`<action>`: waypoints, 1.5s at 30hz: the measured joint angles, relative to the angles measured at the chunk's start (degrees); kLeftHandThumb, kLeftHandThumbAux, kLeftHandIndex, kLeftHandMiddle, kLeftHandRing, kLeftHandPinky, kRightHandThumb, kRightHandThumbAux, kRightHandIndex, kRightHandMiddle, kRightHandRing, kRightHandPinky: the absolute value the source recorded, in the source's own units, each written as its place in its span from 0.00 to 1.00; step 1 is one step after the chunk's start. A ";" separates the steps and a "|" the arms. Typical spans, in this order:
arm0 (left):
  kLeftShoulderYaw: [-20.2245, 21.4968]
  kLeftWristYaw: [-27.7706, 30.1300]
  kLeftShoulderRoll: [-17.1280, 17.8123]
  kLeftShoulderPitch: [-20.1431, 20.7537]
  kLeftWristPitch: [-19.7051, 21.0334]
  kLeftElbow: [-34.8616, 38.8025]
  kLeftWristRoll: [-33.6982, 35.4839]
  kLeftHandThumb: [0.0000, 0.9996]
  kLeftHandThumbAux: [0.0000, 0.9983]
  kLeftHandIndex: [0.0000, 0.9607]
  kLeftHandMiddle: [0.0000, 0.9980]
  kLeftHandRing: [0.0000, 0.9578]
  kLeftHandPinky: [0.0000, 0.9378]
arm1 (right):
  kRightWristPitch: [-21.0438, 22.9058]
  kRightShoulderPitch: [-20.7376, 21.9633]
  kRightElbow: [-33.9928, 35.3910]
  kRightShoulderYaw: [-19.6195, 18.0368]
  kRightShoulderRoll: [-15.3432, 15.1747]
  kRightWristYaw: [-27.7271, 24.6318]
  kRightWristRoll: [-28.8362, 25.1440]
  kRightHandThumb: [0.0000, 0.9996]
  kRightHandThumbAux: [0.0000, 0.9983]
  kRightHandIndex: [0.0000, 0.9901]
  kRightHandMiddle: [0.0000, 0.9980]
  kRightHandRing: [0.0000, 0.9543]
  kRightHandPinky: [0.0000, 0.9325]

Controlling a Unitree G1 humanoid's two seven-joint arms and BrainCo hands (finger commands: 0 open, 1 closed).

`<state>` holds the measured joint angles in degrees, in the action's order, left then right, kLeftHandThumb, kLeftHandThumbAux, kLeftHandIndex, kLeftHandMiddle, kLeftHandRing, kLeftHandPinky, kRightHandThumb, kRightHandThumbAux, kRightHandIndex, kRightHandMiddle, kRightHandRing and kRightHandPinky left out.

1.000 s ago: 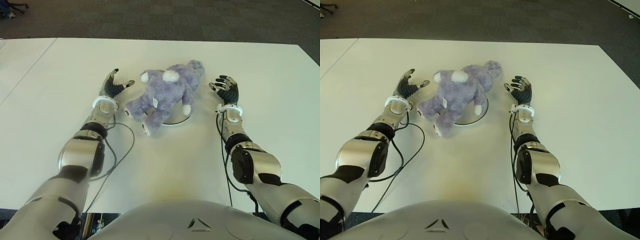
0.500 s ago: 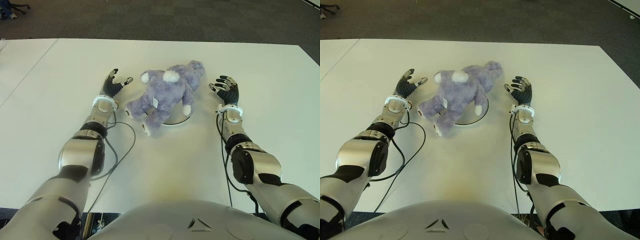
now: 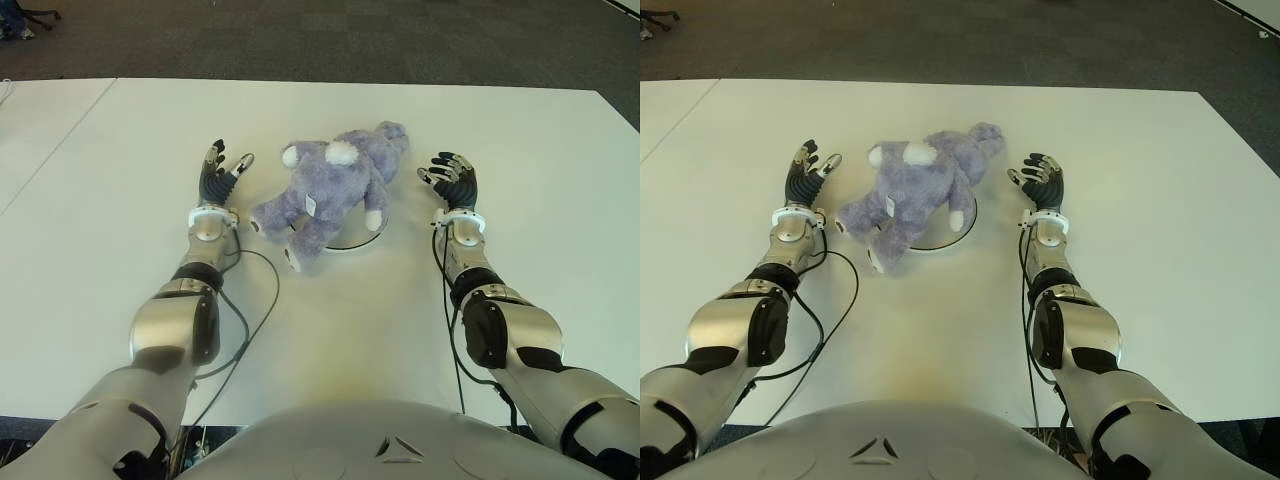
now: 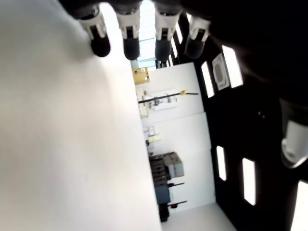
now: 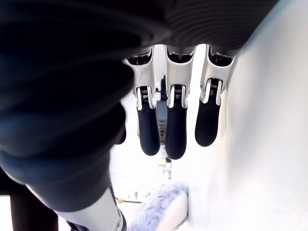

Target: Put the doll into the plate.

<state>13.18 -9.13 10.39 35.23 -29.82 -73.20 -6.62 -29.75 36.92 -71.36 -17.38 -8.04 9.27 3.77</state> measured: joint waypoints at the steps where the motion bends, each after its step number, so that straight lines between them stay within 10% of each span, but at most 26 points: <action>1: 0.23 -0.36 -0.45 -0.26 -0.48 0.18 0.20 0.00 0.51 0.09 0.12 0.12 0.14 | -0.01 -0.05 0.00 -0.02 0.00 -0.02 0.00 0.25 0.91 0.29 0.34 0.36 0.36; 13: 4.50 -0.97 -5.78 -1.29 -6.88 1.45 4.35 0.00 0.55 0.18 0.23 0.24 0.25 | -0.28 -0.17 0.04 0.08 -0.60 0.00 0.12 0.22 0.91 0.29 0.34 0.36 0.37; 29: -1.36 -6.05 -6.23 -1.07 -5.20 1.49 -1.30 0.00 0.58 0.21 0.26 0.25 0.19 | -0.38 -0.33 0.03 -0.19 -0.74 -1.05 0.01 0.24 0.92 0.29 0.34 0.36 0.35; 45: 1.33 -3.17 -6.51 -0.79 -4.57 1.49 2.26 0.00 0.56 0.18 0.27 0.26 0.23 | -0.38 -0.34 0.03 -0.50 -0.71 -1.28 -0.13 0.29 0.91 0.30 0.34 0.36 0.35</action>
<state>14.50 -12.30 3.88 34.44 -34.39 -71.71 -4.36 -30.13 36.58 -71.33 -17.88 -8.75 7.99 3.65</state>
